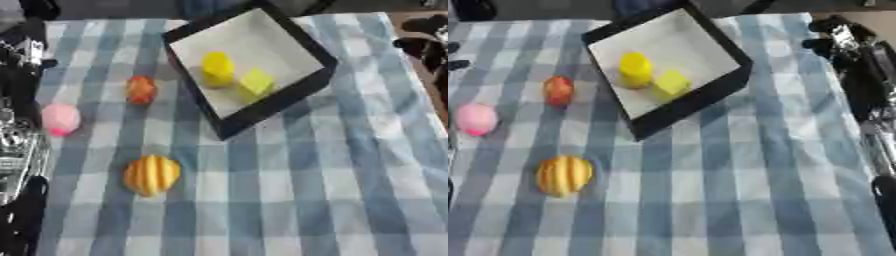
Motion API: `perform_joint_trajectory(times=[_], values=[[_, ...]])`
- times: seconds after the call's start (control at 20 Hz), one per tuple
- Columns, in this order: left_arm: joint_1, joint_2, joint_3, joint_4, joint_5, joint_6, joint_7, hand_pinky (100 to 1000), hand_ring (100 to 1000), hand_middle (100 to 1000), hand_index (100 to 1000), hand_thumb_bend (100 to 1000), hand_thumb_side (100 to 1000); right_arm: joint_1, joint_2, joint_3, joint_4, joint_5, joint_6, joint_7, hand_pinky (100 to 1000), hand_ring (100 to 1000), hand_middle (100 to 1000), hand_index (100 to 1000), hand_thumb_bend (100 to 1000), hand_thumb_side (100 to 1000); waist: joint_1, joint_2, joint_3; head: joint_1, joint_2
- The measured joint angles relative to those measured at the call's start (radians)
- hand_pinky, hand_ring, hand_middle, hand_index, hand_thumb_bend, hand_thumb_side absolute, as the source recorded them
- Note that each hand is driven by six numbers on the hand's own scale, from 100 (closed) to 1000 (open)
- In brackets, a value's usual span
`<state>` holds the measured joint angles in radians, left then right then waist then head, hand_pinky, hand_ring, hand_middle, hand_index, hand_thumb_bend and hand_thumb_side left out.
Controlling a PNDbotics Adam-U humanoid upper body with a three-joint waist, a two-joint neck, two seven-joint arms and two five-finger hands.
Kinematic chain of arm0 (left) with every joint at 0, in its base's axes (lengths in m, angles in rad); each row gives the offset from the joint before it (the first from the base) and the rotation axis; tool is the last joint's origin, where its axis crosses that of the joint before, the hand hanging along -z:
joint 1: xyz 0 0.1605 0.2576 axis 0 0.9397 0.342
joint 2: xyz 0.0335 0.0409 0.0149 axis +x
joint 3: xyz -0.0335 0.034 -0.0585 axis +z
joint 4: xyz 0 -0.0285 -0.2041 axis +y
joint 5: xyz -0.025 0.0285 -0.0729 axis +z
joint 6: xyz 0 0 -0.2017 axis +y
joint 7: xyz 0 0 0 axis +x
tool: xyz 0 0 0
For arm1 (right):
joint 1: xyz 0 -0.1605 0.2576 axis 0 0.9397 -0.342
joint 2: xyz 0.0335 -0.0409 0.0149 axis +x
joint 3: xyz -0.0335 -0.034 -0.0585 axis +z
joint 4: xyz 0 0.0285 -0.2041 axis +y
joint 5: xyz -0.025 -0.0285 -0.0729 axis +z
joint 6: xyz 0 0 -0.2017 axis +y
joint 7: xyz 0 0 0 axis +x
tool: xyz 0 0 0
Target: Pick up objects on the table and place them in the box.
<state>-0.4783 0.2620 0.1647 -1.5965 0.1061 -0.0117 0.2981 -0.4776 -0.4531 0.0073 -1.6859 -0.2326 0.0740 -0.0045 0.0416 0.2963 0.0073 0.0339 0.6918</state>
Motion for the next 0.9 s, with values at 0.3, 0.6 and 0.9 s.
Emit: perform_joint_trajectory(times=[0.3,0.6,0.9], values=[[0.000,0.000,0.000,0.000,0.000,0.000,0.000,609,710,707,766,603,541,0.000,0.000,0.000,0.000,0.000,0.000,0.000,922,772,788,751,100,730,0.000,0.000,0.001,0.000,0.000],[0.000,0.000,0.000,0.000,0.000,0.000,-0.001,609,711,708,767,603,541,0.000,0.000,0.001,0.000,0.000,0.000,0.000,922,772,789,751,100,729,0.000,0.000,0.002,0.000,0.000],[0.000,0.000,0.000,0.000,0.000,0.000,-0.001,611,712,709,767,604,538,-0.001,0.000,0.001,0.000,0.000,0.000,0.000,922,773,789,752,100,726,0.000,0.000,0.000,-0.006,-0.002]])
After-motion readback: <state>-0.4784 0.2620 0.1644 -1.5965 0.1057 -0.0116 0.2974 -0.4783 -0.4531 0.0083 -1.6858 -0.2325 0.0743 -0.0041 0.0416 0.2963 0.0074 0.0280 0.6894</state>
